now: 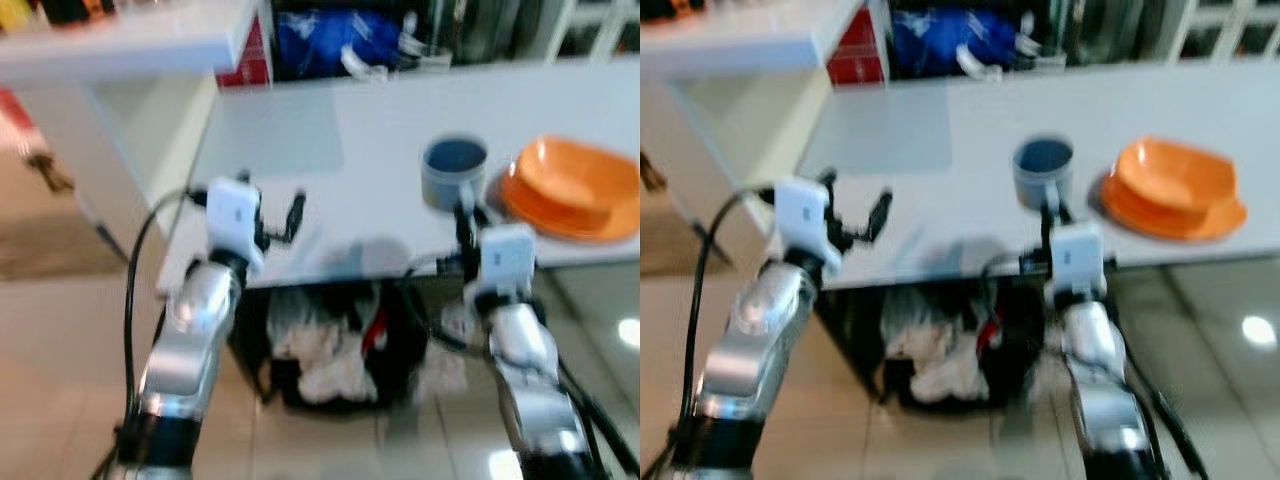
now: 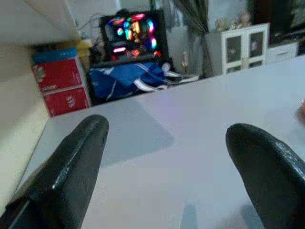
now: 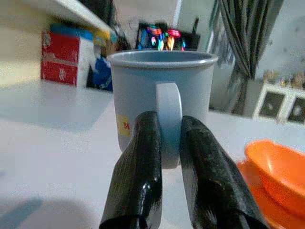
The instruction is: Setting the table
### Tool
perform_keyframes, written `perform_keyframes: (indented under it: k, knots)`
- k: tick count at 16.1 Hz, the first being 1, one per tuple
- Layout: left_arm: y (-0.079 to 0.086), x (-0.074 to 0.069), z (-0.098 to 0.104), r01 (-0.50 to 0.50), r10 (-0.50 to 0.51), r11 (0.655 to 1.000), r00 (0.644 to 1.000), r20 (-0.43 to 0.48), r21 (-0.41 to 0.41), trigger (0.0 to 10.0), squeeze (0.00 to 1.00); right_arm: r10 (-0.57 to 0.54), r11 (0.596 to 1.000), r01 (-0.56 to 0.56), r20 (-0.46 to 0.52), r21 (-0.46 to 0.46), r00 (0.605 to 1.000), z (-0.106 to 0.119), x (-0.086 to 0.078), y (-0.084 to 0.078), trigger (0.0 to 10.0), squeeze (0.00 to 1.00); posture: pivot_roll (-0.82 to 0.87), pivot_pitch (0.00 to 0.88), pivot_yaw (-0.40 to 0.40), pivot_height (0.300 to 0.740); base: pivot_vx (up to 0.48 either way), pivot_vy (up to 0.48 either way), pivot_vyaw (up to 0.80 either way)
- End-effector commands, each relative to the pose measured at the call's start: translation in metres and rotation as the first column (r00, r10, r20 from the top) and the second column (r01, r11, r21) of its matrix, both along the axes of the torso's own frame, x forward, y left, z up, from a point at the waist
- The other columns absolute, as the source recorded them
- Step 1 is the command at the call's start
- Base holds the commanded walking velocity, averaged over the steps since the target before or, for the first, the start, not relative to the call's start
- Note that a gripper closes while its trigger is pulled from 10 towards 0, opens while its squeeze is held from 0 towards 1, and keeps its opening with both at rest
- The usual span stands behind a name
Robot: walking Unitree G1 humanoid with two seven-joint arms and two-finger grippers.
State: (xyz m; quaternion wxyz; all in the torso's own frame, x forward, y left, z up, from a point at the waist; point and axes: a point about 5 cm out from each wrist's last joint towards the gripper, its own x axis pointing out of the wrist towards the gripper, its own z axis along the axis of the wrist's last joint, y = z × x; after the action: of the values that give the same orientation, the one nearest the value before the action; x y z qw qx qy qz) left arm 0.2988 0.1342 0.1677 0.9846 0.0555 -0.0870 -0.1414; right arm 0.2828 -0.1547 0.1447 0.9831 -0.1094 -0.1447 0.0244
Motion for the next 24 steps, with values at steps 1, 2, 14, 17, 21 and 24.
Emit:
perform_keyframes:
  k: [1,2,14,17,21,24]
  knots:
    - [0.001,0.001,0.003,-0.002,0.002,1.000,1.000,0.008,-0.003,10.0,0.00,-0.005,1.000,0.004,0.087,0.010,0.996,0.020,0.002,-0.001,0.0,0.00,-0.16,0.000,0.109,0.740,0.000,-0.431,0.00]
    - [0.001,0.001,0.003,0.000,0.000,1.000,1.000,0.007,-0.002,10.0,0.00,-0.011,1.000,0.010,0.095,0.009,0.995,0.023,0.003,-0.002,0.0,0.00,-0.16,0.000,0.109,0.740,0.000,-0.428,0.00]
    - [0.000,0.001,-0.004,-0.015,0.014,1.000,1.000,-0.026,-0.017,10.0,0.00,-0.009,1.000,0.009,0.059,0.002,0.998,0.014,0.003,-0.003,0.0,0.00,-0.16,0.000,0.102,0.740,0.111,-0.416,0.00]
    - [0.001,0.002,-0.005,-0.027,0.027,1.000,0.999,-0.032,-0.007,10.0,0.00,-0.003,1.000,0.003,0.053,-0.002,0.999,0.012,0.002,-0.003,0.0,0.00,-0.16,0.000,0.100,0.740,0.296,-0.374,0.00]
    - [0.000,0.002,-0.006,-0.025,0.025,1.000,0.999,-0.031,-0.002,10.0,0.00,0.002,1.000,-0.002,0.045,-0.007,0.999,0.009,0.000,-0.002,0.0,0.00,-0.16,0.000,0.100,0.740,0.317,-0.357,0.00]
    - [0.002,0.003,-0.007,-0.029,0.029,1.000,0.999,-0.038,-0.004,10.0,0.00,0.004,1.000,-0.004,0.030,-0.008,1.000,0.005,0.000,-0.003,0.0,0.00,-0.16,0.000,0.100,0.740,0.317,-0.358,0.00]
